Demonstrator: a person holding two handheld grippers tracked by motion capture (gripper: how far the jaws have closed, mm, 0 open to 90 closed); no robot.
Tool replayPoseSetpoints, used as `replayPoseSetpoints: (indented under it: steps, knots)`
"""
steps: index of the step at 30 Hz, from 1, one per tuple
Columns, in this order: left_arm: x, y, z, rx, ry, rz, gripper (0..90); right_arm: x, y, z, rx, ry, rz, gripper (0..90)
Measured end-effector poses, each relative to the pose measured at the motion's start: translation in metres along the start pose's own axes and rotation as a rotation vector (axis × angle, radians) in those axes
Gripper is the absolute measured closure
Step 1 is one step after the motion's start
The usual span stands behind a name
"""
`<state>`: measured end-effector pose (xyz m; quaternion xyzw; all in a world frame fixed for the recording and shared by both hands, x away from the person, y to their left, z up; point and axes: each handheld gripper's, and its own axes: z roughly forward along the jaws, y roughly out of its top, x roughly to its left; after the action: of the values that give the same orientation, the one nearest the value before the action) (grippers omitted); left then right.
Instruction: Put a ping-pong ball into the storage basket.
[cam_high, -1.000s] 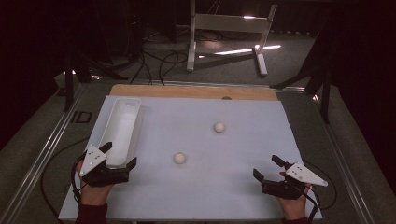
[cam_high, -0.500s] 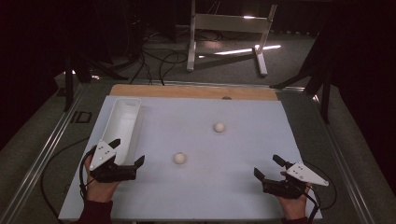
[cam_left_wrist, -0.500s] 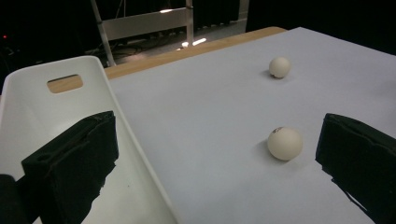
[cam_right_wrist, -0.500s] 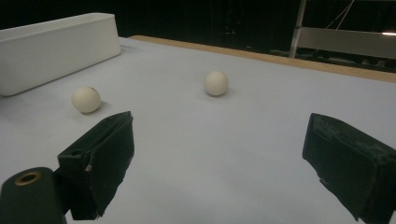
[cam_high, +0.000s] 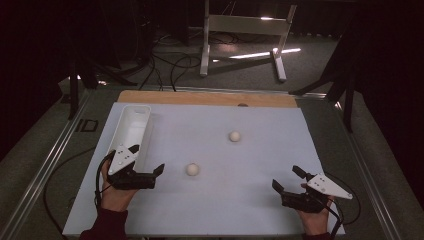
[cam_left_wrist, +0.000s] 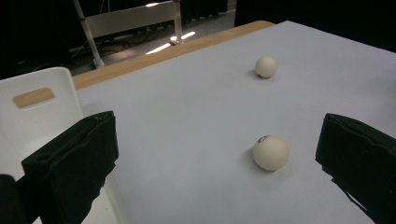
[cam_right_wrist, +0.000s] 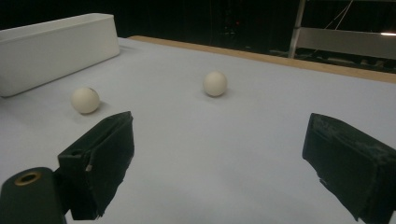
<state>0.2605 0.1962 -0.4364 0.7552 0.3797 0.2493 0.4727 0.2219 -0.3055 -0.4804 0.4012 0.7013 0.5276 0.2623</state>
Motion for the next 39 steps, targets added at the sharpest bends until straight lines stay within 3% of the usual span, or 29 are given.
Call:
replayPoseSetpoints:
  steps: [22,39]
  knots:
    - [-0.025,0.020,0.043,0.070,-0.095,0.051,0.0,0.000,0.001,-0.001,-0.005,0.000,-0.002,8.8]
    - [-0.036,0.038,0.066,0.076,-0.151,0.061,0.0,0.000,0.002,-0.001,-0.009,0.003,-0.004,8.9]
